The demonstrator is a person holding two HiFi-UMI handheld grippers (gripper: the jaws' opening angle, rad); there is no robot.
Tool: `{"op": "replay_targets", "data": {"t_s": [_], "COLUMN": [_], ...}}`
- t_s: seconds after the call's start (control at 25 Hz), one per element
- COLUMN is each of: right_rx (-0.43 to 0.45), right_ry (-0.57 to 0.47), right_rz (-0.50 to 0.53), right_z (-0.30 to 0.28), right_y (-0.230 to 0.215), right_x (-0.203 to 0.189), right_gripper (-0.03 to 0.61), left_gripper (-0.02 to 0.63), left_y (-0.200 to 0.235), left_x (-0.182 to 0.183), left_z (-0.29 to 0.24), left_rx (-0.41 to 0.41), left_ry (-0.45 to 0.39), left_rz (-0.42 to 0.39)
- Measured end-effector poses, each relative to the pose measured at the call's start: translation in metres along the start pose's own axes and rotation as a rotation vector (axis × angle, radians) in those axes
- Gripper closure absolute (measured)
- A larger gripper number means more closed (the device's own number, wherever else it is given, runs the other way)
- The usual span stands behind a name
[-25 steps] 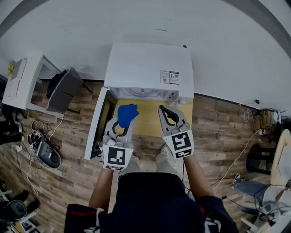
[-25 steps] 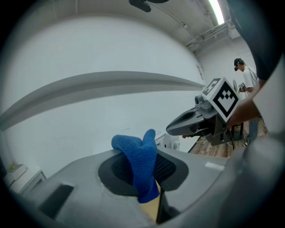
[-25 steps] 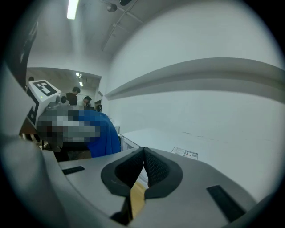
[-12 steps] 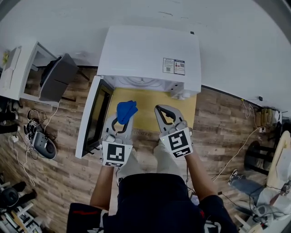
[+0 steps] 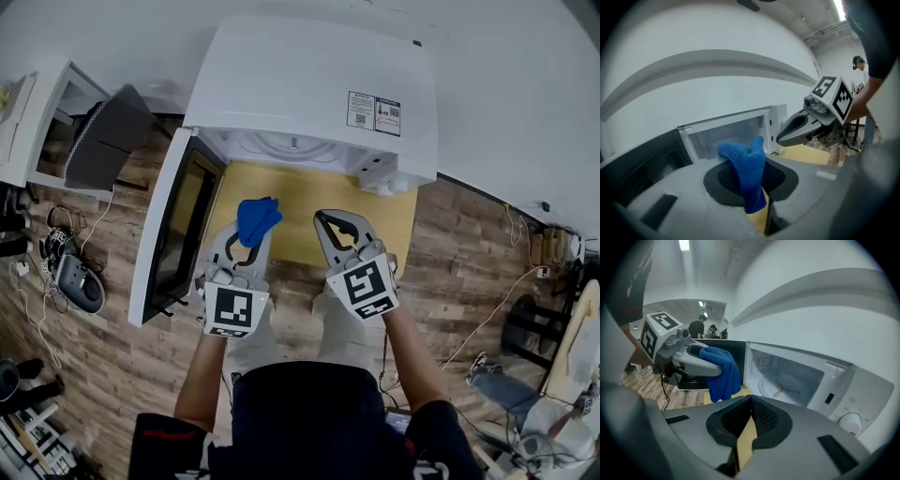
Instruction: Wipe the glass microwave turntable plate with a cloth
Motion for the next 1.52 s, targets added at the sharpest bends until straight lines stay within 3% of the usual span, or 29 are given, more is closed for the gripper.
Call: {"op": "replay_targets", "data": {"t_s": [0.64,1.08,1.52], "right_rx": [0.02,-0.027,-0.054], "right_ry": [-0.006,-0.018,-0.004], "right_rz": [0.141,0.23,0.401], "right_z": [-0.061,-0.096,-0.123], "right_y": [0.015,0.008,0.006], "right_x": [-0.069,-0.076,-0.075], "right_gripper": [0.572,0.572,0.571], "left_gripper": [0.552,0.552,0.552], "left_y": [-0.002,0.013,0.028], "left_x": [-0.079,-0.096,-0.109], "left_z": [-0.034,-0.049,-0.069], "left_rx": [0.027,0.045,0.042], "left_ry": [-0.007,-0.036,-0.048], "left_rz": [-0.033,-0.088,-0.104]}}
Point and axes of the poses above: the fingertips, and each gripper's own axes: z backward along the fingers, y to its left, x out of its top, the point moved 10 cm from there along z, backward along the fingers, and after that the axes turned 15 degrees about -x, right-handed, at the moved point
